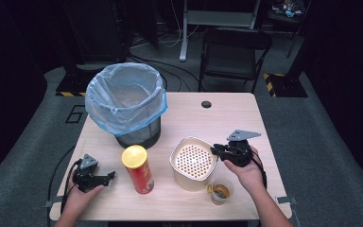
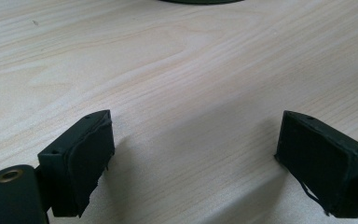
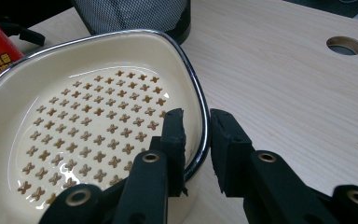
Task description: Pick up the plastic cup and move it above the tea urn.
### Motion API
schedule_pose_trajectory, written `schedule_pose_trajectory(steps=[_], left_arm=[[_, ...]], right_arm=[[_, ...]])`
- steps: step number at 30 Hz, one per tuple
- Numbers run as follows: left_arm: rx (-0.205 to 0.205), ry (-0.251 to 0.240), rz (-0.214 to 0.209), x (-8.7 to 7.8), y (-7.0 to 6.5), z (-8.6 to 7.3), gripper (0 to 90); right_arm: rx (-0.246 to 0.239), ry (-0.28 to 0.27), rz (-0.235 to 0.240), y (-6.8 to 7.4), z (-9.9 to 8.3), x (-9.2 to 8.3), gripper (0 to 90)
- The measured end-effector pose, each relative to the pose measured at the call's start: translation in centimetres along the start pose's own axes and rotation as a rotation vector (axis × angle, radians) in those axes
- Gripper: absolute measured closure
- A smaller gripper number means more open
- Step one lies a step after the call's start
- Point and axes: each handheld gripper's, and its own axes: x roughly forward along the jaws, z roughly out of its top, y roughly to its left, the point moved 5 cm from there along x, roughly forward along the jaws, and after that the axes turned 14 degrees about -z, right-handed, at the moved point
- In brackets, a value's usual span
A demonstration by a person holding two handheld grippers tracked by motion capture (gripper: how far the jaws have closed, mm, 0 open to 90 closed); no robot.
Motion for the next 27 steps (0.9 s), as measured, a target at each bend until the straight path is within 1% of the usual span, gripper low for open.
schedule_pose_trajectory(steps=[1, 3, 4, 5, 6, 8, 10, 12, 13, 14, 16, 19, 22, 24, 25, 27], left_arm=[[0.0, 0.0, 0.0, 0.0, 0.0, 0.0, 10.9], [0.001, 0.0, 0.0, 0.0, 0.0, 0.0, 10.9], [0.0, 0.0, 0.0, 0.0, 0.0, 0.0, 10.9], [0.0, 0.0, 0.0, 0.0, 0.0, 0.0, 10.9], [0.0, 0.0, 0.0, 0.0, 0.0, 0.0, 10.9], [0.0, 0.0, 0.0, 0.0, 0.0, 0.0, 10.9], [0.0, 0.0, 0.0, 0.0, 0.0, 0.0, 10.8], [0.0, 0.0, 0.0, 0.0, 0.0, 0.0, 10.9], [0.0, 0.0, 0.0, 0.0, 0.0, 0.0, 10.9], [0.0, 0.0, 0.0, 0.0, 0.0, 0.0, 10.9], [0.0, 0.0, 0.0, 0.0, 0.0, 0.0, 10.9], [-0.001, -0.001, 0.001, 0.0, 0.0, 0.0, 10.9], [-0.001, -0.001, 0.001, 0.0, 0.0, 0.0, 10.9], [-0.001, -0.001, 0.001, 0.0, 0.0, 0.0, 10.9], [-0.002, -0.002, 0.001, 0.0, 0.0, 0.0, 10.9], [-0.003, 0.004, -0.001, 0.0, 0.0, 0.0, 10.9]], right_arm=[[0.0, -0.004, 0.002, 0.1, -0.1, -0.2, 73.5], [0.01, -0.012, 0.005, 0.2, 0.0, -0.4, 67.1], [0.009, -0.023, 0.006, 0.2, 0.0, -0.5, 63.0], [0.021, -0.027, 0.006, 0.3, 0.0, -0.8, 58.4], [0.03, -0.042, 0.003, 0.3, 0.1, -1.2, 53.5], [0.041, -0.064, -0.006, 0.3, 0.1, -2.0, 46.9], [0.048, -0.081, -0.015, 0.4, 0.0, -2.9, 42.6], [0.037, -0.103, -0.023, 0.5, -0.2, -3.8, 38.0], [0.035, -0.107, -0.032, 0.6, -0.4, -4.2, 36.2], [0.02, -0.116, -0.032, 0.6, -0.6, -4.6, 34.7], [0.01, -0.118, -0.029, 0.9, -1.1, -5.5, 31.2], [0.003, -0.131, -0.03, 1.2, -2.0, -6.7, 28.7], [0.005, -0.126, -0.025, 1.6, -3.0, -7.4, 26.1], [0.006, -0.126, -0.023, 1.7, -3.3, -7.5, 25.1], [0.0, -0.108, -0.029, 2.3, -4.3, -7.7, 24.0], [-0.007, -0.099, -0.038, 2.6, -4.9, -7.6, 23.6]])
